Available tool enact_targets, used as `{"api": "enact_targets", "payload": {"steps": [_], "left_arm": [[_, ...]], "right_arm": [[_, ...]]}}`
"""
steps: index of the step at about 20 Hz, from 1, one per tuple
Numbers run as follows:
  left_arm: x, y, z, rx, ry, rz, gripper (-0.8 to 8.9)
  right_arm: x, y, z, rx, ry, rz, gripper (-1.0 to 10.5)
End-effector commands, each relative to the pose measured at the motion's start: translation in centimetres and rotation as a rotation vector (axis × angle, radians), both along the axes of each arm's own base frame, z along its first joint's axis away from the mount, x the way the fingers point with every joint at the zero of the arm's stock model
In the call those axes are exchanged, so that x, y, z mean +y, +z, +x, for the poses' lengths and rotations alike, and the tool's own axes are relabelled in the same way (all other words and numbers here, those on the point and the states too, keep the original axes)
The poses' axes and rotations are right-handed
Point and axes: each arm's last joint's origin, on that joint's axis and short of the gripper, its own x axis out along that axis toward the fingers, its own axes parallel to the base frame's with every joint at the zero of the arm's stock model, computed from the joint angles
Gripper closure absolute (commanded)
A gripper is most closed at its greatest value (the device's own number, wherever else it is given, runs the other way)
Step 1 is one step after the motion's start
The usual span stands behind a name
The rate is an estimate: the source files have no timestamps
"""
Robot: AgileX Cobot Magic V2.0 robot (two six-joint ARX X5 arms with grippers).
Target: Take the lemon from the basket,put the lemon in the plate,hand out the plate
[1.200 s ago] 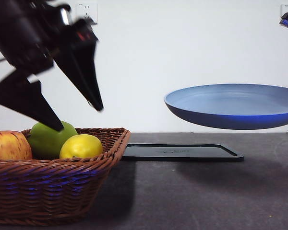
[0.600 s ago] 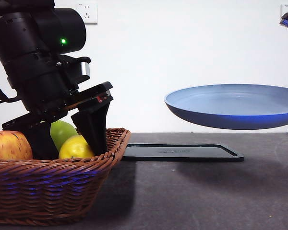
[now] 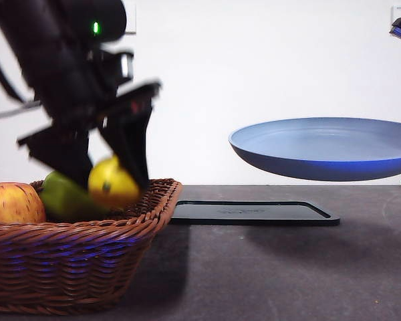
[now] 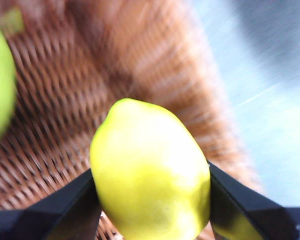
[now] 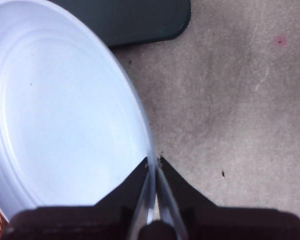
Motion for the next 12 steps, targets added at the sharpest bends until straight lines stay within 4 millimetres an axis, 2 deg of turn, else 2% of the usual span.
{"api": "enact_targets", "payload": {"steps": [1,4,6,9,12], "left_arm": [[-0.6,3.4,0.0,-0.074,-0.044,-0.054,6.63],[-1.7,7.3,-0.8,-0.124,-0.141,-0.21,6.63],[-3.2,9.0,-1.6,-0.148,-0.223,-0.28,6.63],[-5.7,9.6,-3.3,-0.198,-0.31,-0.301,6.63],[-8.0,9.0,-4.9,-0.267,-0.356,-0.221,6.63]], "right_arm": [[0.1,0.3,0.5,-0.015,0.004,0.004,9.4],[0.6,0.1,0.6,0.013,-0.009,0.024,9.4],[1.2,-0.1,0.7,0.025,0.013,0.027,9.4],[2.5,-0.6,0.8,0.053,0.057,0.033,9.4],[4.0,-0.8,0.7,0.075,0.106,0.036,9.4]]}}
